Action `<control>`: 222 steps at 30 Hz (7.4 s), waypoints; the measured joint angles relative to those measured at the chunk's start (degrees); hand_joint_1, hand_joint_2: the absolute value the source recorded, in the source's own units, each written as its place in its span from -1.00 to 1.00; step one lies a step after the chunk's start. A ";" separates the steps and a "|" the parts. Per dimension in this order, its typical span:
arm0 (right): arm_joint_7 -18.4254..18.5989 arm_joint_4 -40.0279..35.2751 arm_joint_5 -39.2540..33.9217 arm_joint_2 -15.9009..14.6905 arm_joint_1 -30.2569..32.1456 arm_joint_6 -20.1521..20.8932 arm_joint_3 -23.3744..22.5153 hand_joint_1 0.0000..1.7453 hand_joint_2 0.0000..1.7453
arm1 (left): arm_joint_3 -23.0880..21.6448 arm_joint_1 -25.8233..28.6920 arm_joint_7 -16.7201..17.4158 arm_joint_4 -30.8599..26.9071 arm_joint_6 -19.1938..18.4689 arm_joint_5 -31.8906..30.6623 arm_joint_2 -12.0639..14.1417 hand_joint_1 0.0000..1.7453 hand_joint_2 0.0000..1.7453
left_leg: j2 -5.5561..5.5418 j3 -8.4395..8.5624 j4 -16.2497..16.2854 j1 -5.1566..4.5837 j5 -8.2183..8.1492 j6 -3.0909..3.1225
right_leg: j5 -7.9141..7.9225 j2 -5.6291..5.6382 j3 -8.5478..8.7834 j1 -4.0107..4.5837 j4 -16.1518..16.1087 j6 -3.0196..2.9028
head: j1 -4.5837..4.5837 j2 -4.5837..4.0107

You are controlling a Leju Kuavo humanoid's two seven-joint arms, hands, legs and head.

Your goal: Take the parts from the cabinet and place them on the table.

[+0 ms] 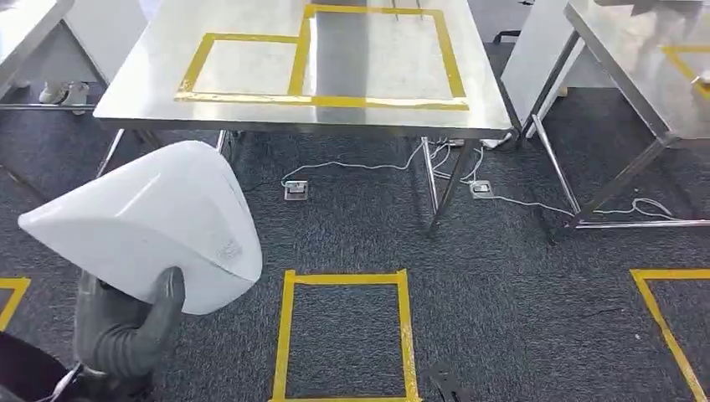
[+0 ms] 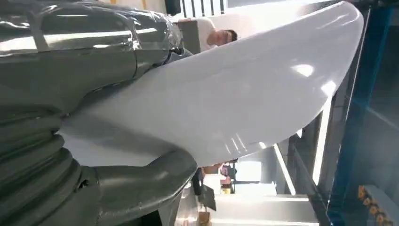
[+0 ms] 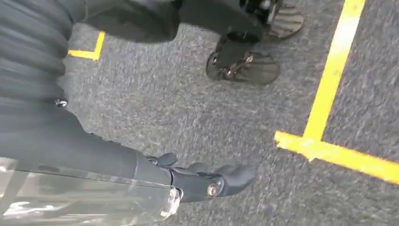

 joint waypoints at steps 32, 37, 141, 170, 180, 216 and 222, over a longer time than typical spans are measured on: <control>-3.37 0.00 -4.11 -0.39 1.71 0.90 -0.22 -1.00 1.00 | 3.59 -5.64 35.06 -4.81 -7.83 -16.86 8.99 1.00 1.00 | 0.85 0.47 -0.42 -0.07 -0.15 -0.33 | -0.16 0.83 0.32 -0.13 -0.11 -0.40 | -0.17 0.00; -3.28 0.00 -4.24 -0.28 2.27 0.96 -0.22 -1.00 1.00 | 3.96 -7.81 36.02 -6.47 -10.82 -18.05 10.03 1.00 1.00 | 0.74 0.48 -0.42 -0.07 -0.15 -0.33 | -0.16 0.80 0.37 -0.13 -0.11 -0.40 | -0.17 0.00; -4.42 0.37 -5.40 2.12 3.76 0.63 -0.42 -1.00 1.00 | 2.27 -12.96 34.67 -10.58 -11.21 -15.89 11.65 1.00 1.00 | 1.83 -0.66 12.17 0.31 -9.04 -2.21 | 3.66 -0.41 -1.63 0.00 -1.91 -3.09 | -0.83 0.02; -4.31 0.44 -5.27 1.90 3.24 0.96 -0.42 -1.00 1.00 | 2.25 -13.54 34.76 -10.84 -11.15 -16.06 11.78 1.00 1.00 | 1.62 3.63 5.04 0.54 -6.07 -1.77 | 4.60 -0.46 -0.76 0.95 -3.46 -5.01 | 0.55 0.00; -3.76 0.46 -4.94 1.95 4.32 1.05 -0.39 -1.00 1.00 | 2.27 -12.47 37.25 -11.08 -11.08 -16.02 12.48 1.00 1.00 | 2.71 -0.49 0.84 2.00 -0.84 -2.73 | -1.51 -0.12 1.40 -1.08 -0.07 0.00 | -1.73 0.00; -4.55 0.39 -5.84 0.61 4.15 0.09 -0.39 -1.00 1.00 | 1.79 -13.81 35.72 -10.82 -10.65 -14.47 12.39 1.00 1.00 | 2.28 2.24 -0.39 1.55 -1.89 -0.34 | -3.29 -0.32 -3.85 -0.08 10.61 0.24 | -0.18 0.00; -4.55 0.39 -5.79 0.68 4.48 0.24 -0.39 -1.00 1.00 | 1.77 -13.70 35.74 -10.82 -10.64 -14.47 12.39 1.00 1.00 | 2.20 6.57 -0.49 1.51 -5.24 -0.79 | 0.41 -0.38 -8.64 -0.58 9.16 0.03 | 1.22 0.00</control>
